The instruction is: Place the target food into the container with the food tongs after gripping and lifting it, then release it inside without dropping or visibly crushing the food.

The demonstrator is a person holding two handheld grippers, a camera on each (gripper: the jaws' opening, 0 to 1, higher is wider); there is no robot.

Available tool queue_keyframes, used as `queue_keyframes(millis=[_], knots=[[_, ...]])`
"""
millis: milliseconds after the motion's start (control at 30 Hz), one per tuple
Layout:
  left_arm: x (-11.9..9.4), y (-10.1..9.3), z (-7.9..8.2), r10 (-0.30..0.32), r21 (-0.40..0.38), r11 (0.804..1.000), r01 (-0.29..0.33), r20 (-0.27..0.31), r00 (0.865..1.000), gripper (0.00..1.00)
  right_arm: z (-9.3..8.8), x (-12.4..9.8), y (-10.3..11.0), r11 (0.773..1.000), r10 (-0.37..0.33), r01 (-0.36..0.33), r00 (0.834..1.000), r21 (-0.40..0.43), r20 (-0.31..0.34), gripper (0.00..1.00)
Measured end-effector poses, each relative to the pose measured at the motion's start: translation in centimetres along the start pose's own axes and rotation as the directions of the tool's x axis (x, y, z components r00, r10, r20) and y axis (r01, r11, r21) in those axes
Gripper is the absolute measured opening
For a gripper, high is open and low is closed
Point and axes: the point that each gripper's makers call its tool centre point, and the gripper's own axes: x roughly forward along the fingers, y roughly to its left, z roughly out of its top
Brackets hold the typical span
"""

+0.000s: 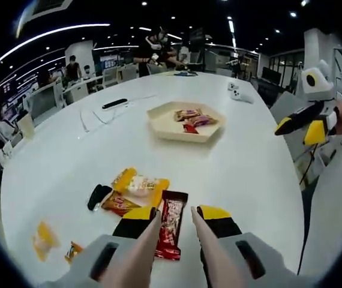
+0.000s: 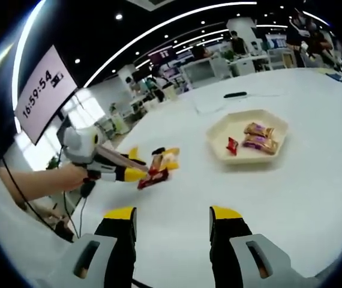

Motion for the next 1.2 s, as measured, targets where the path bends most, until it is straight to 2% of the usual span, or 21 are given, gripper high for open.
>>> queue_keyframes(millis=[133,500,1200], knots=[[0.2,0.2,-0.1,0.016,0.022,1.0,-0.016,-0.01,1.0,0.26,0.1,0.1,-0.1,1.0,-0.001,0.001,1.0,-0.002,0.0,0.48],[0.8,-0.1,-0.8,0.008,0.072,0.997,-0.004,-0.06,0.998,0.26,0.1,0.0,-0.5,1.0,-0.006,0.006,1.0,0.007,-0.001,0.48],[2.1,0.3,-1.7,0.005,0.092,0.996,0.005,-0.109,0.994,0.27,0.0,-0.1,-0.9,0.999,-0.004,0.004,1.0,0.045,0.009,0.48]])
